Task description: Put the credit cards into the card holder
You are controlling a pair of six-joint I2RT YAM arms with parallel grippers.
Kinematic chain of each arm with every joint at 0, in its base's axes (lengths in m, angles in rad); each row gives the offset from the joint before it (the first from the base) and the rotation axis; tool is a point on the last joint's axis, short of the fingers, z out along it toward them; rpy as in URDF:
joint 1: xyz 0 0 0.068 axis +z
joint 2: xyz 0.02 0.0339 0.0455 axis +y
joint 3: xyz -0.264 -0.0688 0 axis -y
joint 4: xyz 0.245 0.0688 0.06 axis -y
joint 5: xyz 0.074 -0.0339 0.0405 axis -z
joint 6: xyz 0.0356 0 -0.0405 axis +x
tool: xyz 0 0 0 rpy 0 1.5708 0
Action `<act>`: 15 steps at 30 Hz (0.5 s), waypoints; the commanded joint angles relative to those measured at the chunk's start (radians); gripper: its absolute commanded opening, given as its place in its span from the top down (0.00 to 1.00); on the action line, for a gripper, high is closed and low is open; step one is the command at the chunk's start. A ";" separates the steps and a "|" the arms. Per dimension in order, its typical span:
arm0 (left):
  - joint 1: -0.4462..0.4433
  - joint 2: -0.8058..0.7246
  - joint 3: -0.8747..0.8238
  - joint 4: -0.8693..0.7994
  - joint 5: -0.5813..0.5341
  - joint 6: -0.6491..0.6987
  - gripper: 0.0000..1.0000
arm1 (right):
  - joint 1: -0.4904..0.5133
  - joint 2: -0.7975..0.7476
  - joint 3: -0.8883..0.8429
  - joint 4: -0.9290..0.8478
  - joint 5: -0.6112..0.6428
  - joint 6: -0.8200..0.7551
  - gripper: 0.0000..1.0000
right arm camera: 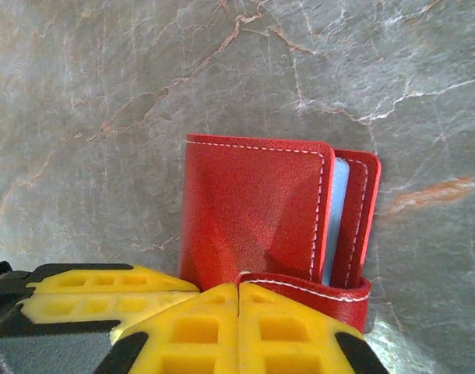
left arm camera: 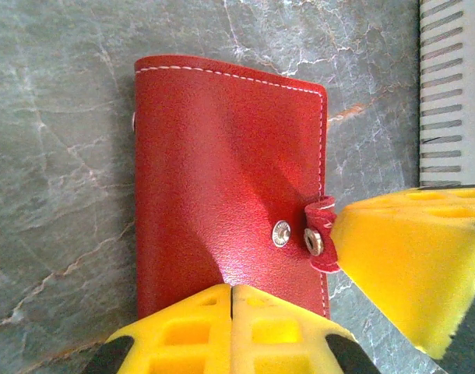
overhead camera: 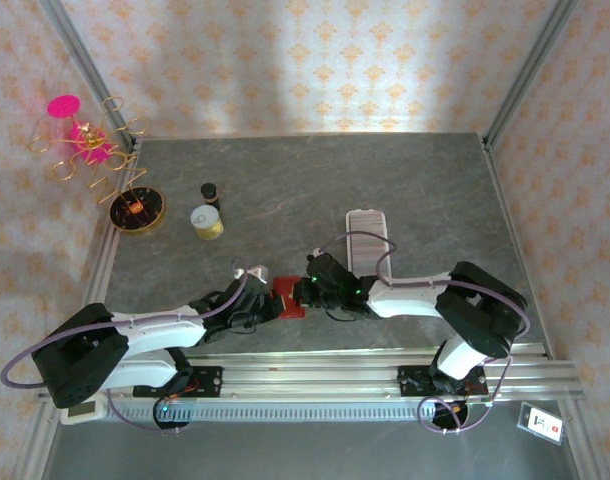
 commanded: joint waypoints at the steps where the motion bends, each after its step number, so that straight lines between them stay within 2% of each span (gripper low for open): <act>1: -0.007 -0.002 -0.025 -0.036 -0.001 -0.008 1.00 | 0.010 0.022 0.030 -0.010 0.009 -0.002 1.00; 15: -0.008 0.000 -0.029 -0.031 -0.001 -0.009 1.00 | 0.011 0.044 0.032 0.017 -0.011 0.005 1.00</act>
